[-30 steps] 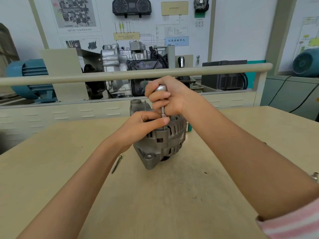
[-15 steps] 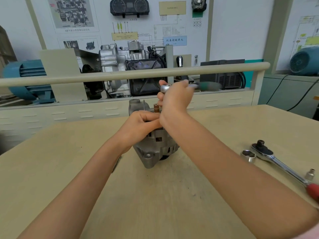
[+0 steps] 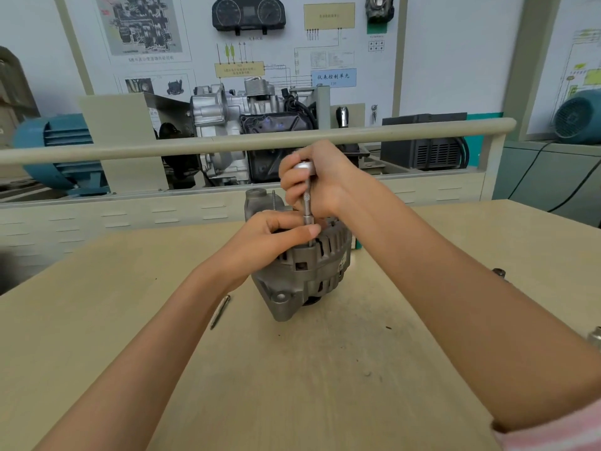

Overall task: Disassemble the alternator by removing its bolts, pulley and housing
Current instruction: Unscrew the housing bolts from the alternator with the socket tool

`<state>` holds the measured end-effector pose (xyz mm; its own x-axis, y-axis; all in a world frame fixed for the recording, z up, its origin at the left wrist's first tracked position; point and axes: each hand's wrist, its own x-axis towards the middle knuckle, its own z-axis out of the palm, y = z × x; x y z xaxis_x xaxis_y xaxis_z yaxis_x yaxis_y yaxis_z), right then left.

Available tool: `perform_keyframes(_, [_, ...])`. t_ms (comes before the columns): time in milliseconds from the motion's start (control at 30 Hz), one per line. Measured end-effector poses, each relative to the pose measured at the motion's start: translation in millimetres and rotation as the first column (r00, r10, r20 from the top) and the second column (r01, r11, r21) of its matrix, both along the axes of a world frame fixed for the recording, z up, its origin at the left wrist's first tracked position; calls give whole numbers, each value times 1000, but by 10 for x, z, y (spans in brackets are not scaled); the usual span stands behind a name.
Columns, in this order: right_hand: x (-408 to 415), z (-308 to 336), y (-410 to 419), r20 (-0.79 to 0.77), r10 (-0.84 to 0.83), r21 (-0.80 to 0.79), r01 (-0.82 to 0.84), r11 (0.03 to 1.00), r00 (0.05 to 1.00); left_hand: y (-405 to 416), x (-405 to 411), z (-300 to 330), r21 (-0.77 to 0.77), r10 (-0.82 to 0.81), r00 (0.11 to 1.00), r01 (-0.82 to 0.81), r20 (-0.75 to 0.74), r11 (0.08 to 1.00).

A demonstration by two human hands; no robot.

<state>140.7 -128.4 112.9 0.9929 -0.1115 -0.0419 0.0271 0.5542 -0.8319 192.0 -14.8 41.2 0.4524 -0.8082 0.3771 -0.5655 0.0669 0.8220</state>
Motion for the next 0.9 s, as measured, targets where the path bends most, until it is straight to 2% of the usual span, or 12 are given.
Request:
perform_keyframes(100, [53,-12,-86,-31,323,-44,-324,945,946,4,-8,-12,-22,-10,1000,9,-23,1000])
perform_keyframes(167, [71,-29,-109,-36,401,-19,-402,915,915,10,-10,-15,-17,-4,1000,4,-14,1000])
perform_keyframes(233, [43,-50,-106,-5,391,47,-391,919,920,8,12,-26,-29,6,1000,-6,6,1000])
perform_keyframes(300, [-6,-65,-59,40,235,85,-237,968,971,5,26,-30,-44,4,1000,-4,16,999])
perform_keyframes(367, [-39,-85,54,60,-91,105,85,991,994,0,28,-39,-45,7,1000,-6,28,999])
perform_keyframes(400, [-46,-109,131,89,-297,107,288,952,951,0,28,-40,-44,17,999,-15,44,999])
perform_keyframes(467, [-56,-170,293,181,-623,120,612,782,761,-7,47,-54,-54,38,996,-34,74,998])
perform_keyframes(500, [-46,-199,350,227,-692,127,683,719,686,-8,63,-66,-55,43,996,-39,76,998])
perform_keyframes(567, [-34,-235,394,266,-706,102,709,698,657,0,68,-68,-32,51,996,-49,67,998])
perform_keyframes(700, [-6,-121,253,153,-521,-37,532,846,840,-6,49,-51,5,44,998,-45,55,999])
perform_keyframes(800, [0,-30,42,18,-133,-100,134,986,991,-8,44,-36,-3,12,999,-12,37,1000])
perform_keyframes(900, [11,25,-85,-62,312,-254,-317,914,948,2,32,-24,-5,10,999,-9,39,1000])
